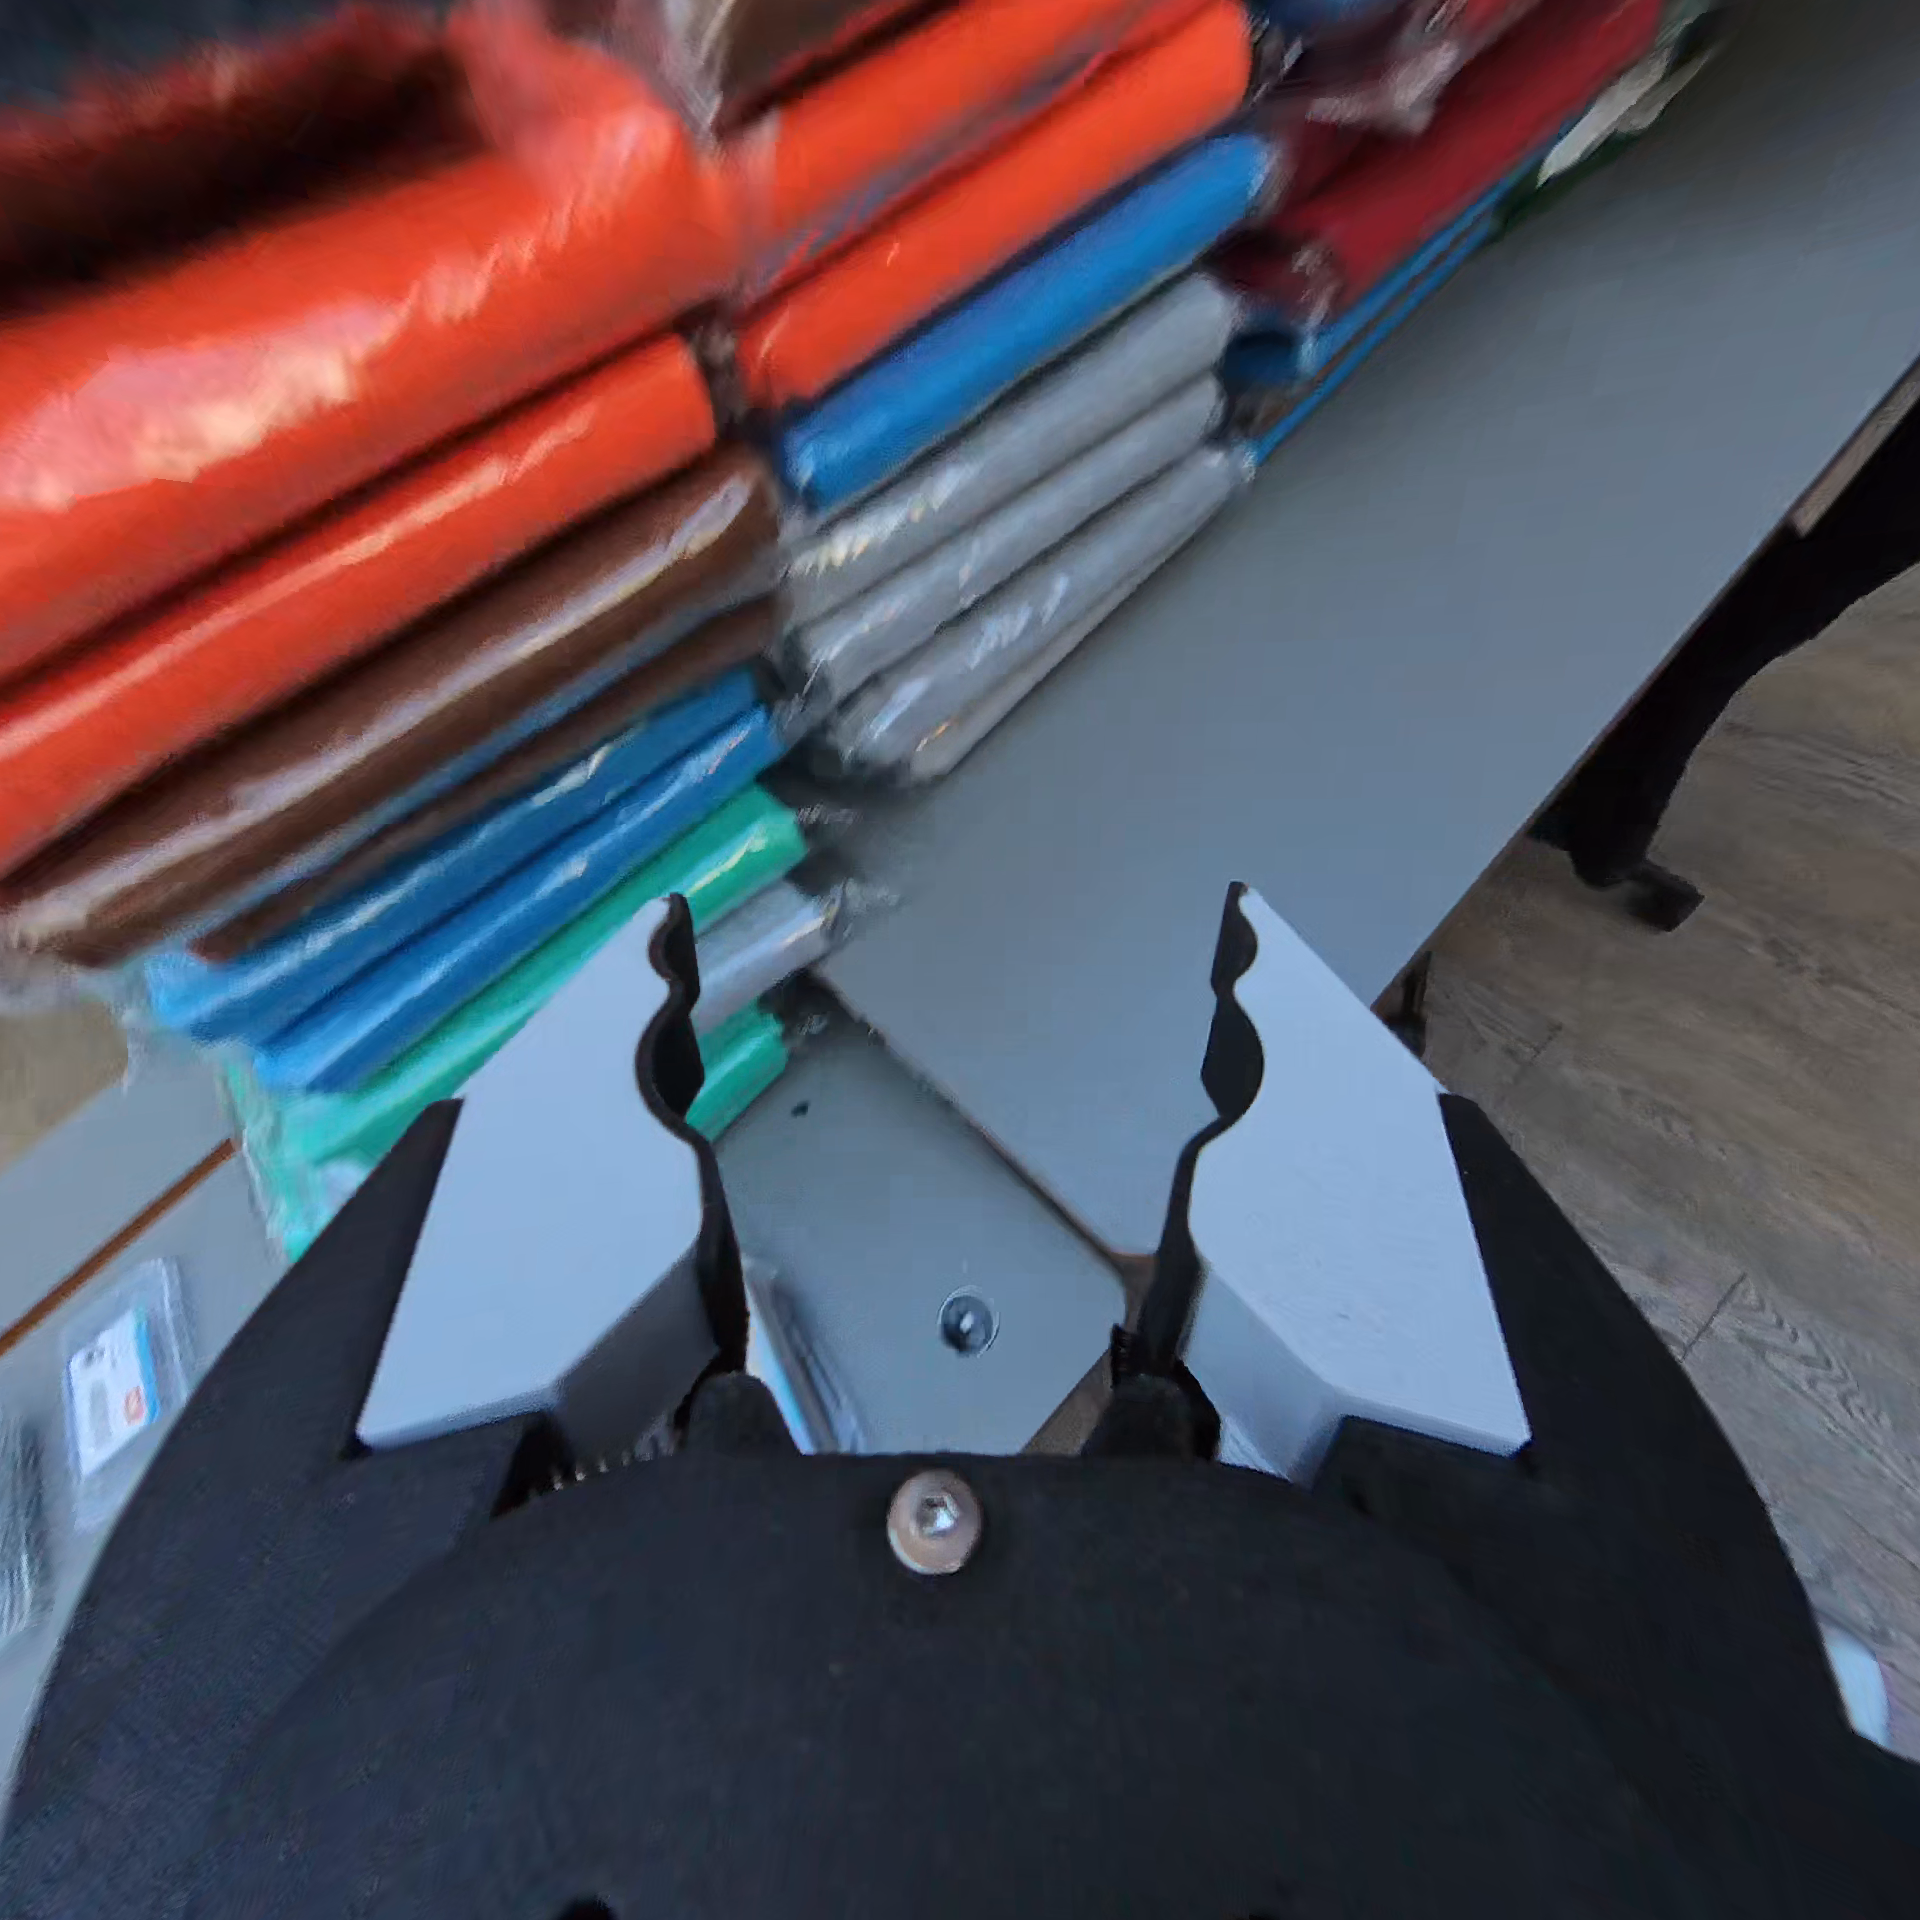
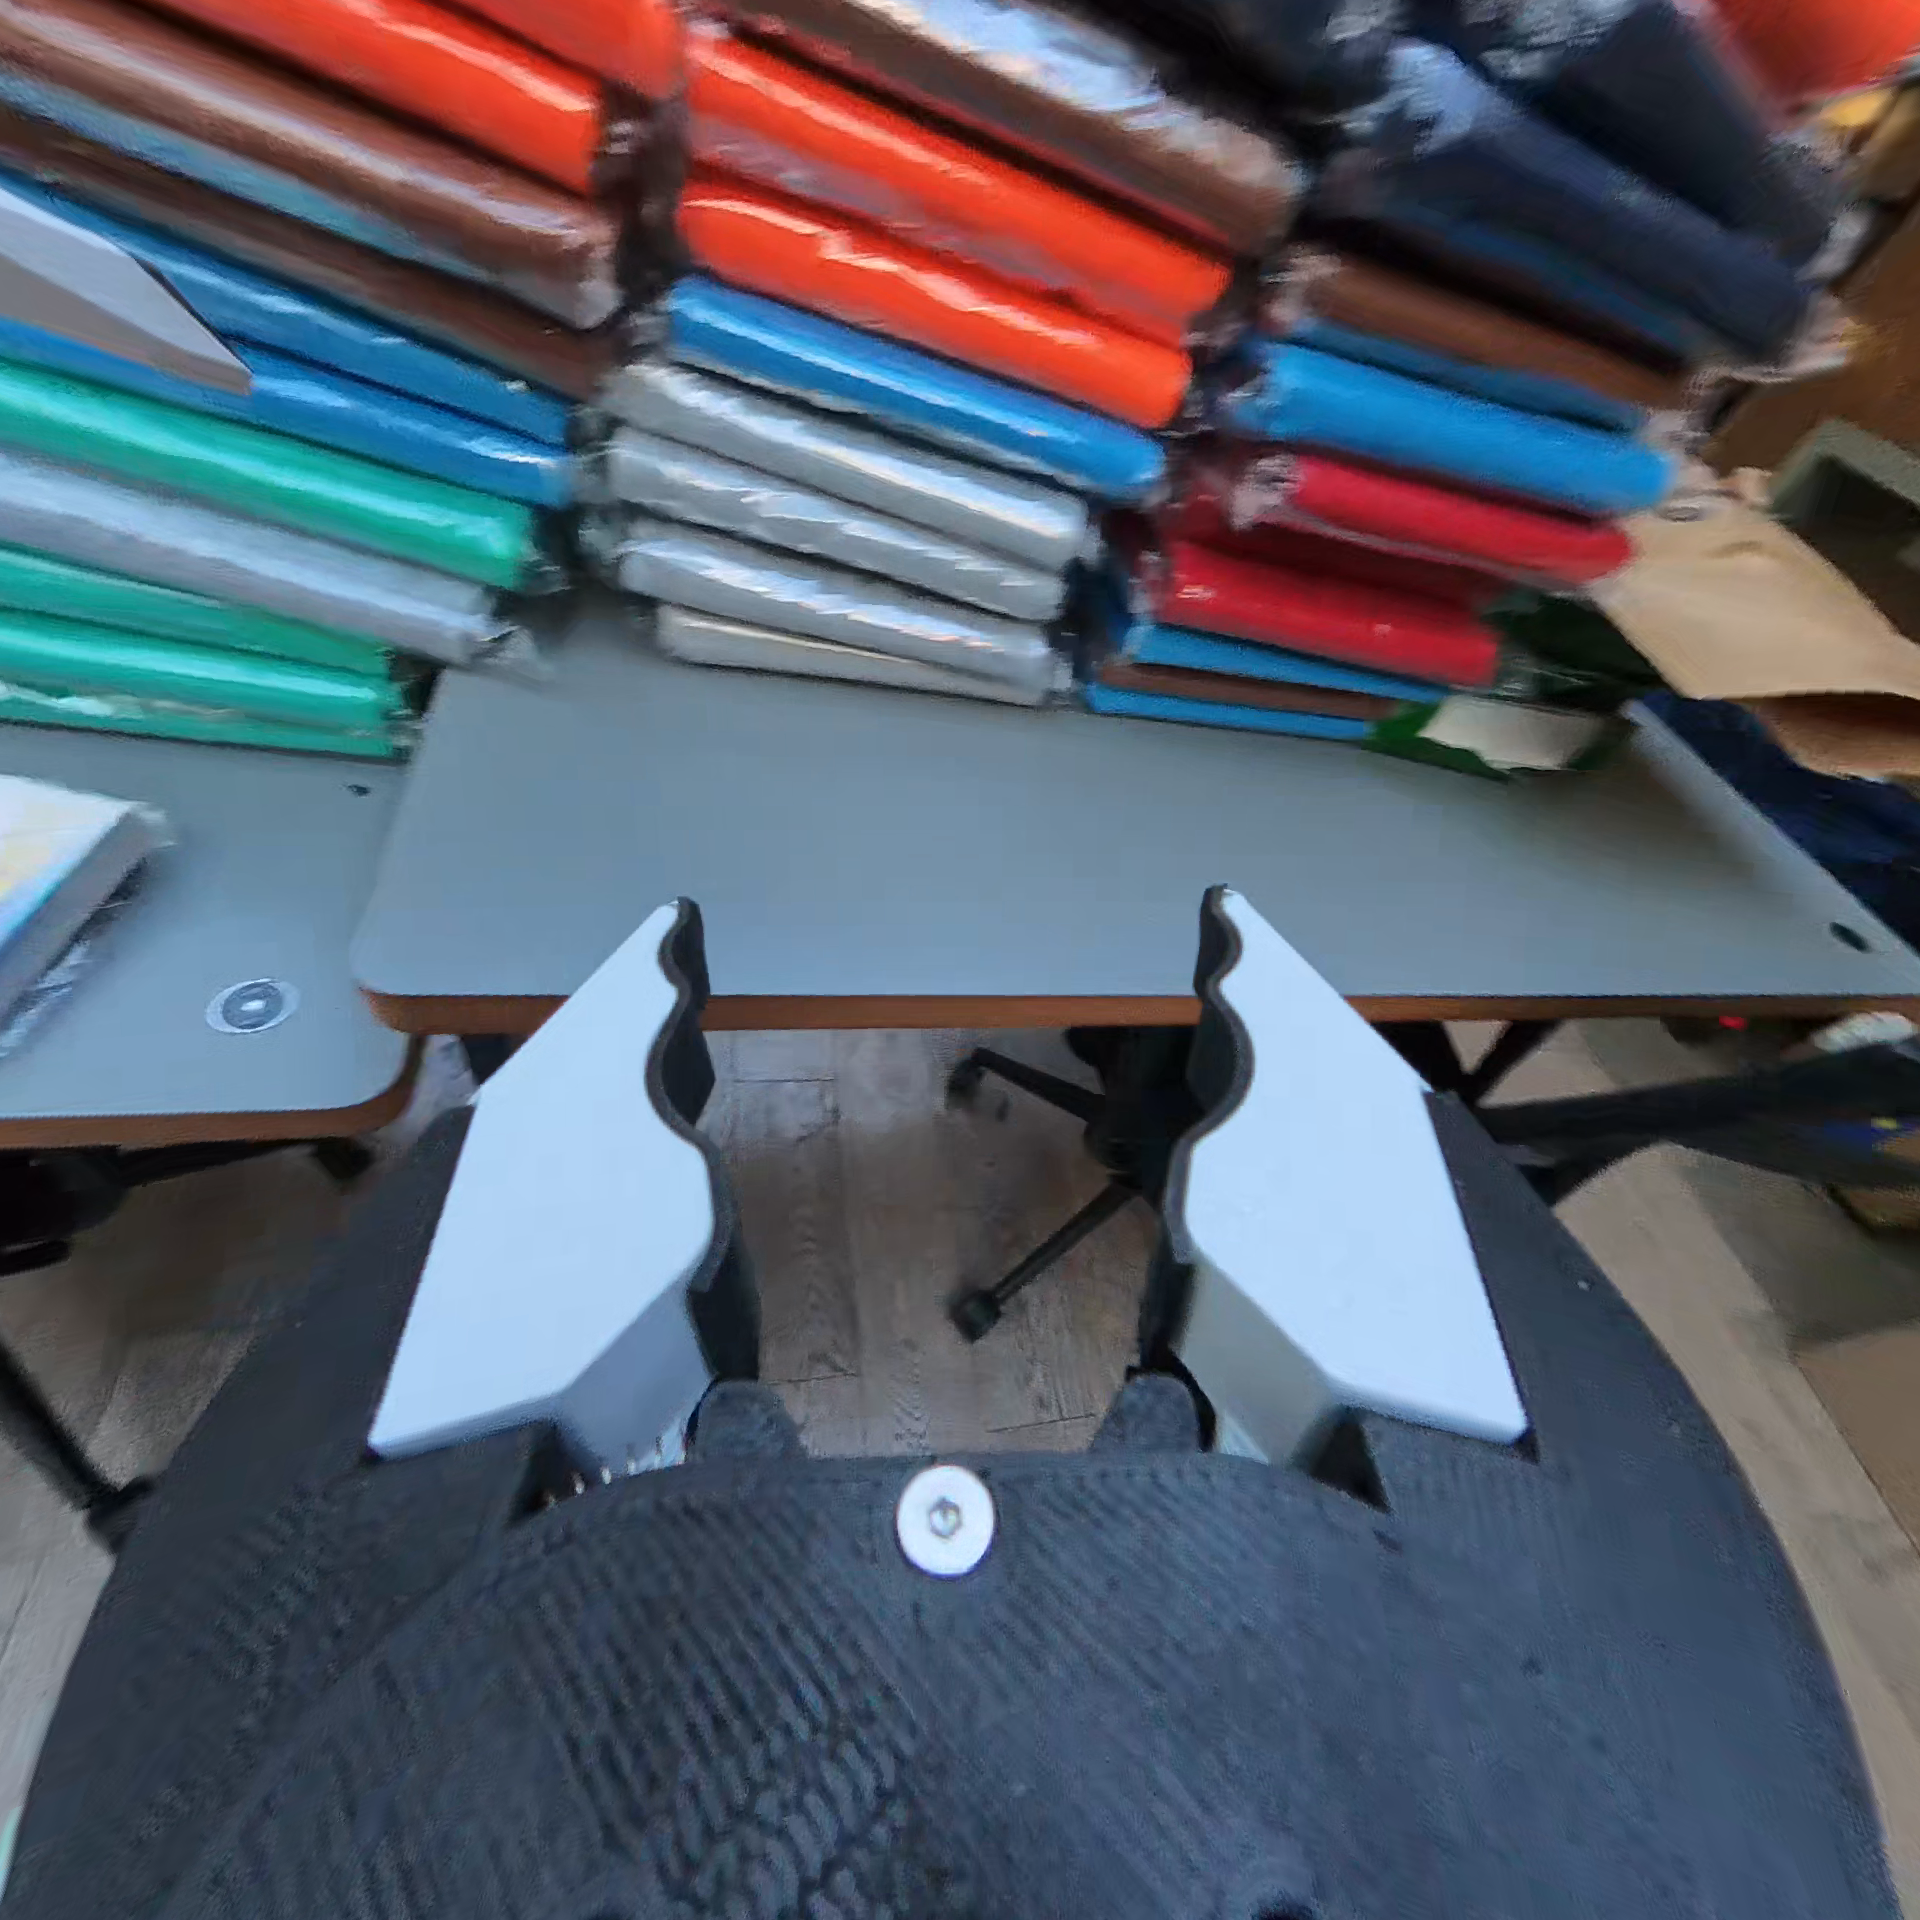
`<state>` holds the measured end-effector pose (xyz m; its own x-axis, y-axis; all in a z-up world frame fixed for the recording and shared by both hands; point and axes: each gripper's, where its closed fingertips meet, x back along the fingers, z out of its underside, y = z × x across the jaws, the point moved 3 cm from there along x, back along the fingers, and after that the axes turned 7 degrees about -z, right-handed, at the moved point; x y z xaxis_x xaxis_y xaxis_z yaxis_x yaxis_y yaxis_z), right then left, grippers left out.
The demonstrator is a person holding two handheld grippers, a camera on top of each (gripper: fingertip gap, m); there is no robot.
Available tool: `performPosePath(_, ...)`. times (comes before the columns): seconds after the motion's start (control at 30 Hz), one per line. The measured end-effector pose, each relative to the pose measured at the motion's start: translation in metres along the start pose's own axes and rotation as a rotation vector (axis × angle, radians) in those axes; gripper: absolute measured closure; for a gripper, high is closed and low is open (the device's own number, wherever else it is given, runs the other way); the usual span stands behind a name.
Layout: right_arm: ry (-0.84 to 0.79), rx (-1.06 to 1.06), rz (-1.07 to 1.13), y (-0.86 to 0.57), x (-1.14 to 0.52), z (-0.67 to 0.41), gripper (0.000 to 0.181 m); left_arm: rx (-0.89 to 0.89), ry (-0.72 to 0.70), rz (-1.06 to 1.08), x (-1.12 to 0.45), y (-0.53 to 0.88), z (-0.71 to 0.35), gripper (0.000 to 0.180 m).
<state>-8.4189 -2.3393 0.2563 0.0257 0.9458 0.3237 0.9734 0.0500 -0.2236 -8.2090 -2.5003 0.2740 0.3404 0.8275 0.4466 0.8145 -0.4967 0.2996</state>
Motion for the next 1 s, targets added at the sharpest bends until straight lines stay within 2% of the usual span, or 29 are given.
performPosePath(0.23,-0.08,-0.004,0.207,-0.221,0.137,0.024,0.086,-0.035,-0.327,0.014,0.01,-0.203,-0.177,0.089)
performPosePath(0.33,-0.116,-0.001,0.305,-0.311,0.198,0.022,0.083,0.072,-0.42,0.171,0.019,-0.296,-0.248,0.087)
performPosePath(0.4,-0.136,0.015,0.356,-0.36,0.23,0.022,0.079,0.131,-0.487,0.293,0.027,-0.348,-0.289,0.074)
performPosePath(0.47,-0.15,0.053,0.357,-0.399,0.249,0.026,0.064,0.111,-0.601,0.383,0.034,-0.395,-0.331,0.077)
performPosePath(0.5,-0.152,0.066,0.362,-0.419,0.253,0.029,0.061,0.041,-0.629,0.405,0.033,-0.42,-0.351,0.079)
performPosePath(0.57,-0.109,0.063,0.353,-0.46,0.253,0.042,0.059,-0.241,-0.622,0.398,0.019,-0.478,-0.387,0.085)
performPosePath(0.67,-0.096,0.014,0.364,-0.529,0.243,0.063,0.06,-0.761,-0.671,0.127,-0.022,-0.545,-0.444,0.097)
performPosePath(0.73,-0.098,-0.004,0.393,-0.579,0.234,0.078,0.062,-1.007,-0.756,-0.085,-0.047,-0.582,-0.484,0.1)
performPosePath(0.87,-0.086,-0.046,0.49,-0.683,0.215,0.113,0.067,-1.238,-0.916,-0.214,-0.092,-0.663,-0.539,0.101)
performPosePath(1.0,-0.073,-0.162,0.515,-0.775,0.199,0.142,0.072,-1.245,-0.918,-0.163,-0.155,-0.729,-0.582,0.101)
